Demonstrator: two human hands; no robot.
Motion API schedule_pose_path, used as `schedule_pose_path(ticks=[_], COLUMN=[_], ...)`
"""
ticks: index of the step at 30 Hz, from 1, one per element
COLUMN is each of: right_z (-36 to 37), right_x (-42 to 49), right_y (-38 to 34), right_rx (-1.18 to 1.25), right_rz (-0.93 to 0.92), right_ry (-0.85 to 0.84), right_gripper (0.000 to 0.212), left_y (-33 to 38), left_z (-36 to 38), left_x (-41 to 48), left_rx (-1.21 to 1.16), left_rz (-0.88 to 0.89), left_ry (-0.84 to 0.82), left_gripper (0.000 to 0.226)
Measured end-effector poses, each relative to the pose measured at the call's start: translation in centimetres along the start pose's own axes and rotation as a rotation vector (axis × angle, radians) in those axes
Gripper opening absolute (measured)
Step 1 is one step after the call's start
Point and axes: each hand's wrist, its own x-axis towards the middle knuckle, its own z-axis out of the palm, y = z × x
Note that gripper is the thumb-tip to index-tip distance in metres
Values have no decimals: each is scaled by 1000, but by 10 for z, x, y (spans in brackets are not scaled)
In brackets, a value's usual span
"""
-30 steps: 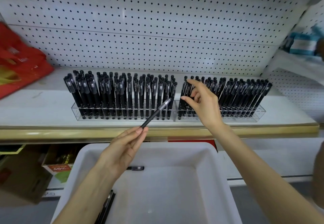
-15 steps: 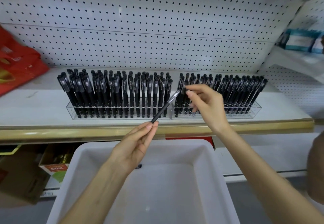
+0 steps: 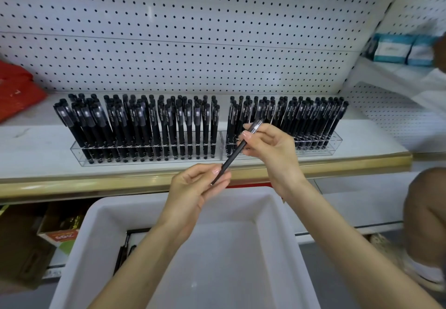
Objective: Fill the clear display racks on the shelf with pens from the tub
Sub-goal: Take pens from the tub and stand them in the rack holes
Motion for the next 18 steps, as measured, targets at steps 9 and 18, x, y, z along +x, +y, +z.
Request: schedule_pose_path(ticks=[9, 18], right_z=[-4, -22], right_x=[-4, 24], right_y=[-5, -22], right_rx=[-87, -236], right_rz=[-129, -328], right_ry=[4, 137], right_gripper=[45, 42], left_y=[-5, -2], left_z=[9, -4], left_x=[10, 35], left_rx=[426, 1218], left_rz=[81, 569], left_ry=[-121, 3], left_gripper=[12, 31])
